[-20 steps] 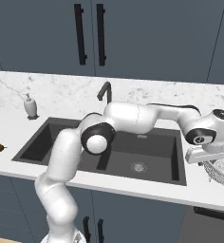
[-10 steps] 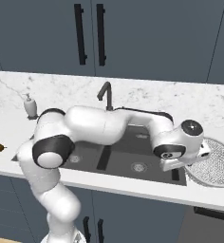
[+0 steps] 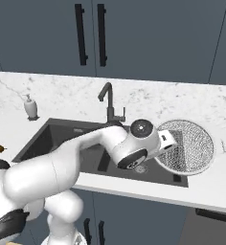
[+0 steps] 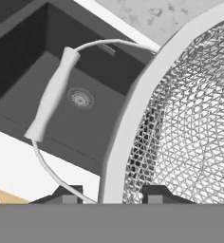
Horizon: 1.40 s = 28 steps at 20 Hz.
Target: Put the colander in the sink, put the pear in the colander, and turn on the sink faucet and pour water over the colander.
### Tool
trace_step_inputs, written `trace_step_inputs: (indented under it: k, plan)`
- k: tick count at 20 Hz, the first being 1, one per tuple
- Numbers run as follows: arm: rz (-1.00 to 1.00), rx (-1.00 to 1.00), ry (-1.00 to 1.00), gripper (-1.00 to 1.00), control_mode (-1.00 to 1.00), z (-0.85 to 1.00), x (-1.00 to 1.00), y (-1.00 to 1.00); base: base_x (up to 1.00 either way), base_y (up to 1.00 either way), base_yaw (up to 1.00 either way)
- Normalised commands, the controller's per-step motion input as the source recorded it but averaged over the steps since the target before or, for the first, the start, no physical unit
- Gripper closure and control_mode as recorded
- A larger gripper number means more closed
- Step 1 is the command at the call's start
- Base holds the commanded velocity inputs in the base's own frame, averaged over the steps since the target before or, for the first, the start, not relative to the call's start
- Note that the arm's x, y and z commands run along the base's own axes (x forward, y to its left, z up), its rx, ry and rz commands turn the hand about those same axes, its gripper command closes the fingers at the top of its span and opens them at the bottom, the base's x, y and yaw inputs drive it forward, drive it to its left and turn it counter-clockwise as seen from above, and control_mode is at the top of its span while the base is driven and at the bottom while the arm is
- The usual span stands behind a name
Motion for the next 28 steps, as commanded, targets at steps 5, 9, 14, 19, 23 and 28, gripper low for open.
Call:
trace_step_inputs:
  k: [5, 9, 14, 19, 23, 28]
  plan:
    - [0.00, -0.04, 0.01, 1.00, -1.00, 0.47, -0.12, 1.00, 0.00, 0.00, 0.00]
    - [0.00, 0.00, 0.09, 1.00, -1.00, 0.39, -0.12, 1.00, 0.00, 0.00, 0.00]
    - [-0.01, 0.00, 0.07, 1.00, -1.00, 0.38, -0.18, 1.00, 0.00, 0.00, 0.00]
    - [-0.03, 0.00, 0.11, 1.00, -1.00, 0.25, -0.09, 1.00, 0.00, 0.00, 0.00]
    - [-0.06, 0.00, 0.14, 1.00, -1.00, 0.04, -0.15, 1.00, 0.00, 0.00, 0.00]
    - [-0.06, 0.00, 0.18, 1.00, -1.00, 0.00, -0.02, 1.00, 0.00, 0.00, 0.00]
